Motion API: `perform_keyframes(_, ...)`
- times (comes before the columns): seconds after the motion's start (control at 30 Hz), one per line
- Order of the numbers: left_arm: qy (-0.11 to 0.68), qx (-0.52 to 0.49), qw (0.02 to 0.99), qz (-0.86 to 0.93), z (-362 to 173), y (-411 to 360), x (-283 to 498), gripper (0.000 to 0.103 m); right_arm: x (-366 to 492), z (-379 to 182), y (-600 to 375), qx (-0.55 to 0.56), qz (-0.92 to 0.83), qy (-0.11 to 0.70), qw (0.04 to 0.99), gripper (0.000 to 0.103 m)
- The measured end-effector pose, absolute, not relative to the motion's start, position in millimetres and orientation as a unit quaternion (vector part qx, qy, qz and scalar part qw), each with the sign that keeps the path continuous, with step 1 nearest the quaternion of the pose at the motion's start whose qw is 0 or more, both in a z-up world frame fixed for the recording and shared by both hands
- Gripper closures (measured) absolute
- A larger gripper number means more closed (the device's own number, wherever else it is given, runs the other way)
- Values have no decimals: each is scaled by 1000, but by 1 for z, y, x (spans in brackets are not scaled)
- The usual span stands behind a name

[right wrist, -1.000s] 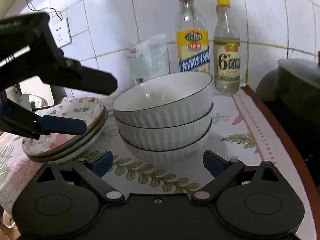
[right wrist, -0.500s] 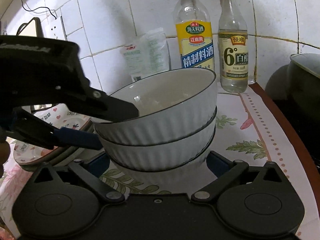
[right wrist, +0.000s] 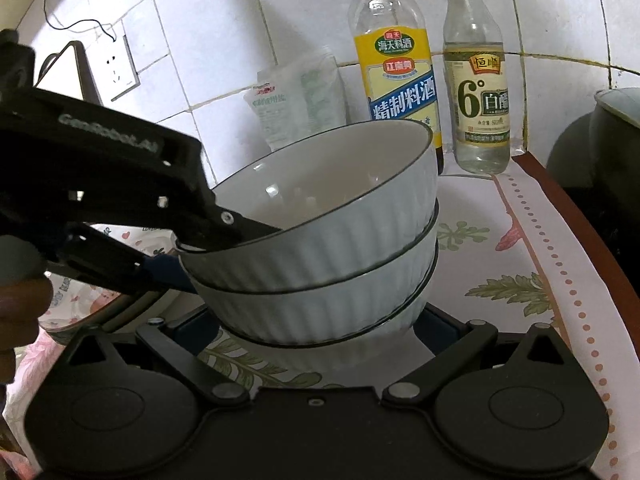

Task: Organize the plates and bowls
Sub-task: 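Grasp the bowl stack rim with the left tool while the right tool grips the opposite rim, then lift the three-bowl stack with both tools and carry it over the bunny plates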

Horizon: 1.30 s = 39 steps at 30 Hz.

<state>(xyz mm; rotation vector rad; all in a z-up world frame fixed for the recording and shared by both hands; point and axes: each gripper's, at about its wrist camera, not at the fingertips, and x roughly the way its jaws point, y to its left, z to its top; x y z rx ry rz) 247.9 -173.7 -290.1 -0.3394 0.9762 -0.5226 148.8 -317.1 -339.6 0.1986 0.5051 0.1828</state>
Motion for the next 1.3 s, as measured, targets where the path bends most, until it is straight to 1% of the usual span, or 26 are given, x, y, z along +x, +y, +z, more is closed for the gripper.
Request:
perform_keyframes(0.1,464,-158,838,-240,-293,-177,249,59,151,-340,-318,97,94,252,958,0)
perform_keyframes(0.17,459,-140,845,-234,-293,-180,247,63,154,-340,-320,98,99,256,957,0)
perform_keyframes(0.67,445,-119,858,-229,-284,-180,236,63,146,-338,-314,89,101,247,960,0)
perform_keyframes(1.07,446,-111,856,-237,-256,-157,208,63,120,-310,-295,86,99,247,960,0)
perform_keyframes(1.3,422,-103,870,-232,-229,-133,180,63,106,-284,-273,75,115,236,962,0)
